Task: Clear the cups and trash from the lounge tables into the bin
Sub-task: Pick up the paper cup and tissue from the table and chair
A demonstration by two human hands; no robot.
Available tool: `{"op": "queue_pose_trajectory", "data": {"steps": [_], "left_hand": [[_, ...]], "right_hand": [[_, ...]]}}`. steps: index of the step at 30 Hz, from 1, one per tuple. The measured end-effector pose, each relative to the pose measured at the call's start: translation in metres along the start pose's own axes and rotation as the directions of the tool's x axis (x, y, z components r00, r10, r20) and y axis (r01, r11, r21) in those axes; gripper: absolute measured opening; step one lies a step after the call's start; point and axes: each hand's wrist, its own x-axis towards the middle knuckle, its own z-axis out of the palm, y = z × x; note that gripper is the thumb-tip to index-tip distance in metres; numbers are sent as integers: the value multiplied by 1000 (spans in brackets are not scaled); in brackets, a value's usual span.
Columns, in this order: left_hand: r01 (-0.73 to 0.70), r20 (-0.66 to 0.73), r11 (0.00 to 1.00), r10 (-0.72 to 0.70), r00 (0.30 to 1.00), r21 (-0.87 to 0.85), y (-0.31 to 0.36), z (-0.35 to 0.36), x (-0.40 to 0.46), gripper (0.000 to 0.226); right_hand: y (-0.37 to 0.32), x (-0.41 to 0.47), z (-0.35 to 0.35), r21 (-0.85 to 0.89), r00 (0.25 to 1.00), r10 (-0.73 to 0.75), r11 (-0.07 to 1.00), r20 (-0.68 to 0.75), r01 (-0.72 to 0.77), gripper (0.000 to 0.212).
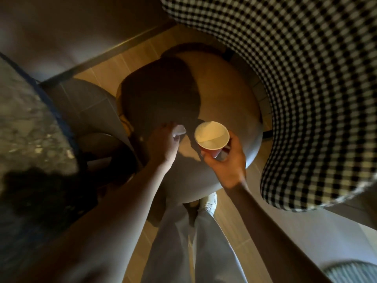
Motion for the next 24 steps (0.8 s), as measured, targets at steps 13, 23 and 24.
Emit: {"op": "queue_pose_trajectory", "data": {"steps": [13, 23, 24], "left_hand": [[-155, 27, 882, 187, 982, -445, 127, -190, -137, 25], [-456, 177, 742, 598, 782, -491, 280, -176, -291, 25], [-493, 187, 714, 643, 743, -498, 298, -164, -309, 26]], "right_hand": [[-107, -153, -141, -18, 903, -80, 997, -423, 80, 74], [-30, -344, -265, 104, 684, 187, 981, -705, -161, 75], [-17, -366, -281, 126, 636, 213, 976, -742, -179, 74]]}}
